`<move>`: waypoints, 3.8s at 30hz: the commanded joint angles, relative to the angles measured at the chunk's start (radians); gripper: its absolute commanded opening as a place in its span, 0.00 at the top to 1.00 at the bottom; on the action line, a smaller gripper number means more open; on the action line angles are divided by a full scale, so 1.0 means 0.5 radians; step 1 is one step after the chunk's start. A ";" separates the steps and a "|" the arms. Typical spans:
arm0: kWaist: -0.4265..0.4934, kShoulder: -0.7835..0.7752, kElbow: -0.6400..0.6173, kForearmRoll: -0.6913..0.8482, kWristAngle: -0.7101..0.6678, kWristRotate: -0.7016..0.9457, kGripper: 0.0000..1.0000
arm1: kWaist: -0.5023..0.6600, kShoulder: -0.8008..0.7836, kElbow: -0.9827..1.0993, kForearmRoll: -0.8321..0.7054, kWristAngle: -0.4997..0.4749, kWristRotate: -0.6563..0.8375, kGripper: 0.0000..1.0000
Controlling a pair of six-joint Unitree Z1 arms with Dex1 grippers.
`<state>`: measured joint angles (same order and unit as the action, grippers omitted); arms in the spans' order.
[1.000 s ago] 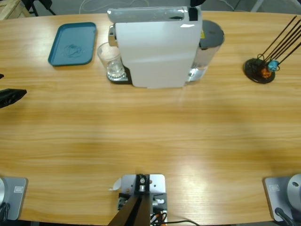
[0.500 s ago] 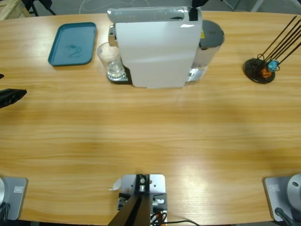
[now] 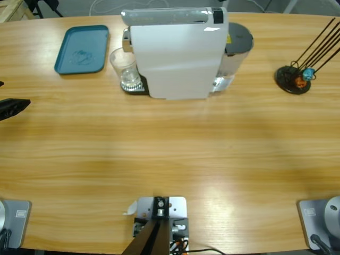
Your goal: Pour coffee
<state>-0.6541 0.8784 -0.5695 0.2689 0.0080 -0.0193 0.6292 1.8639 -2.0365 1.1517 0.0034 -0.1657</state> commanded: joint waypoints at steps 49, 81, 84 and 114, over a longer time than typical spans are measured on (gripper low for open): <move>0.038 -0.043 0.191 -0.187 -0.053 0.008 0.06 | 0.045 -2.442 3.123 -1.933 0.261 0.138 0.00; 0.038 0.002 0.271 -0.387 -0.169 0.005 0.00 | 0.045 -2.048 3.229 -2.086 0.239 0.175 0.00; 0.038 0.015 0.271 -0.388 -0.163 0.005 0.00 | 0.045 -2.044 3.229 -2.083 0.241 0.166 0.00; 0.038 -0.033 0.283 -0.390 -0.182 0.014 0.00 | 0.042 -1.980 3.220 -2.061 0.257 0.141 0.00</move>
<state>-0.6378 0.8609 -0.4701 0.0839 -0.0693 -0.0193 0.6432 0.8199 -0.4522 0.1054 0.1311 -0.0885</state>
